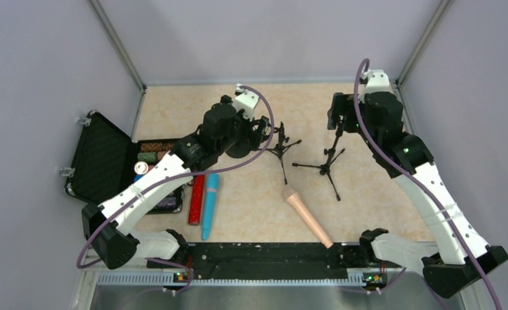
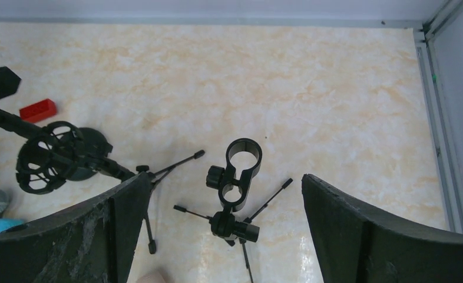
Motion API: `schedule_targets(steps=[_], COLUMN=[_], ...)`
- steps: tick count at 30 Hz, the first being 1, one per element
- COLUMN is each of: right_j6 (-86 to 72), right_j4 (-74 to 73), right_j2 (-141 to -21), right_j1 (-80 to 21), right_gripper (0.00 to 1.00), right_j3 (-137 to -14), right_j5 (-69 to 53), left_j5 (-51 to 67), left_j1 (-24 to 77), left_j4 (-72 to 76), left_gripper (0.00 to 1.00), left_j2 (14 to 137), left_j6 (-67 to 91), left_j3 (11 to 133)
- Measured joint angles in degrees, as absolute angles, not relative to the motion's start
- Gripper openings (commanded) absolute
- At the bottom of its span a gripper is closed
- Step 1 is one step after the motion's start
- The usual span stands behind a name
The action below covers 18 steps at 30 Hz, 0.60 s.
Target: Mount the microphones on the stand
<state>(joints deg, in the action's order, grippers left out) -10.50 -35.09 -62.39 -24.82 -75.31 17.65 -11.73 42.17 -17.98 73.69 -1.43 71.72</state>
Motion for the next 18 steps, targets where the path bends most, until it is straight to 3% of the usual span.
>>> schedule_targets(steps=[8,10,13,15,18], right_j6=[-10.48,-10.5,-10.28,-10.28,-10.52], right_j4=[-28.03,-26.48,-24.97,-24.23,-22.63], right_j2=[-54.0,-52.66,-52.16,-52.49,-53.45], right_j1=[-24.82,-24.82,-24.82,-24.82,-24.82], right_gripper=[0.87,0.79,0.52,0.39,0.35], right_j3=[-70.43,-68.97,-67.53,-66.67,-65.01], right_j5=[14.5,13.28,12.05,11.18,10.35], left_j5=[-12.49,-12.56,-12.93,-12.97,-12.95], left_j1=[42.5,42.57,42.92,43.03,43.18], left_j4=[-17.96,-17.93,-17.91,-17.91,-17.96], left_gripper=[0.99,0.99,0.99,0.99,0.99], left_j2=[73.69,73.76,73.91,74.11,74.54], left_j6=[-1.69,-1.72,-1.89,-2.0,-2.15], left_j3=[71.57,71.57,71.55,71.55,71.55])
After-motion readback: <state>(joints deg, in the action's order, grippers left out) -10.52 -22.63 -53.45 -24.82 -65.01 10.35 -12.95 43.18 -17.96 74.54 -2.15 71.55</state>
